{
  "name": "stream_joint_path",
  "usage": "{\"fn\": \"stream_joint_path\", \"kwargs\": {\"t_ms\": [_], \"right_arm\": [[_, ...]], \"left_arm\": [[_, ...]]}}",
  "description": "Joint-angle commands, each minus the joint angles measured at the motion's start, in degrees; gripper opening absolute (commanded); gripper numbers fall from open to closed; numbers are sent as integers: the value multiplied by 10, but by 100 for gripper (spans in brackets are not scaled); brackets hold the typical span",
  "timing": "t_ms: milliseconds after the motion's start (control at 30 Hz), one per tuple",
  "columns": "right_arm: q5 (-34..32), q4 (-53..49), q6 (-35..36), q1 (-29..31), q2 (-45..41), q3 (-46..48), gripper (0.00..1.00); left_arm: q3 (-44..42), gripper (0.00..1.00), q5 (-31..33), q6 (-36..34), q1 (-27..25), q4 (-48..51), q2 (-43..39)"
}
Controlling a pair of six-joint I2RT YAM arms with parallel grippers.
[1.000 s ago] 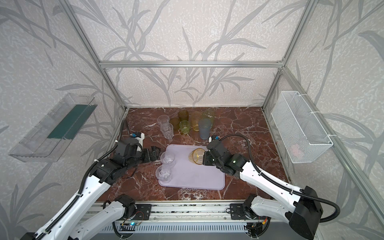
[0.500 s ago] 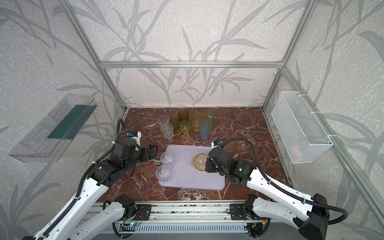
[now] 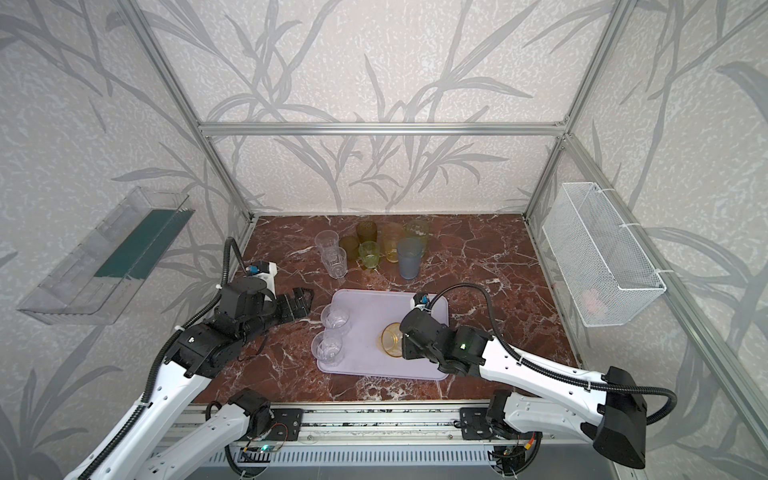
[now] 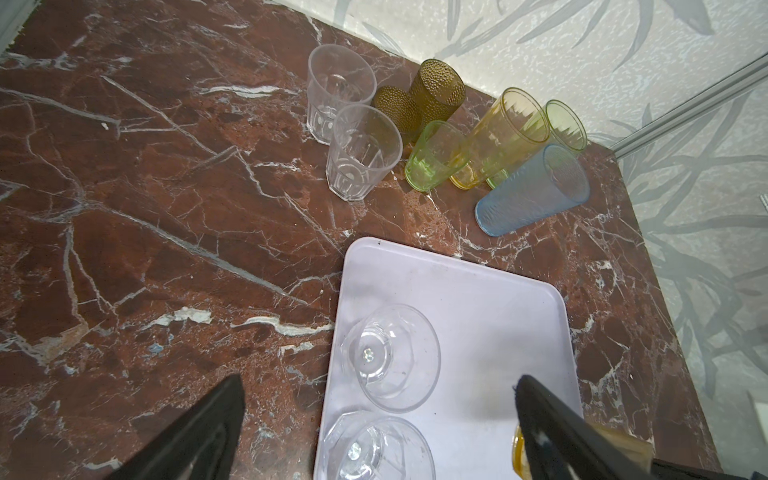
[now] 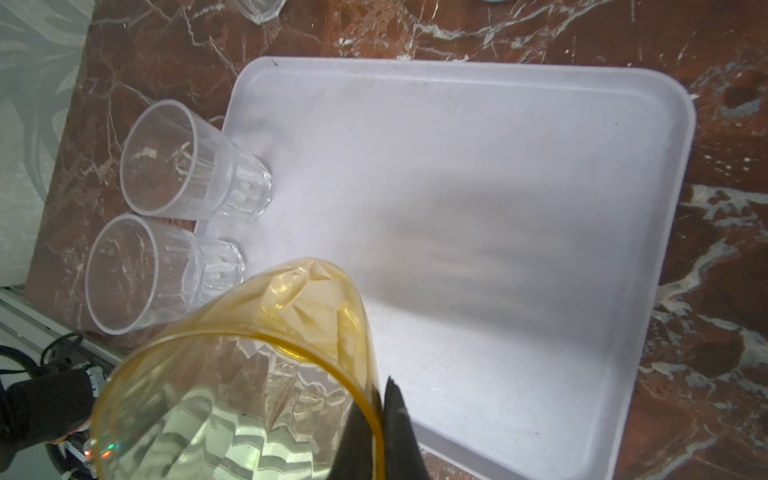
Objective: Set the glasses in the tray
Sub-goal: 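Carry the yellow glass with the right gripper onto the tray near the clear glasses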
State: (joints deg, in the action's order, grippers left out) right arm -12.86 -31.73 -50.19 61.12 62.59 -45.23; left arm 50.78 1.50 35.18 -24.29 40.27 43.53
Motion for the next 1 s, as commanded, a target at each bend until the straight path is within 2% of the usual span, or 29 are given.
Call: {"fn": "stream_joint_path", "kwargs": {"t_ms": [0, 333, 967], "right_arm": [[-24, 12, -13, 18, 17, -24, 0], [-42, 28, -34, 57, 55, -33, 0], [-57, 28, -55, 97, 146, -78, 0]], "left_arm": [[2, 99, -14, 19, 2, 14, -4], [3, 99, -32, 20, 2, -7, 25], [-11, 99, -18, 16, 3, 2, 0]]}}
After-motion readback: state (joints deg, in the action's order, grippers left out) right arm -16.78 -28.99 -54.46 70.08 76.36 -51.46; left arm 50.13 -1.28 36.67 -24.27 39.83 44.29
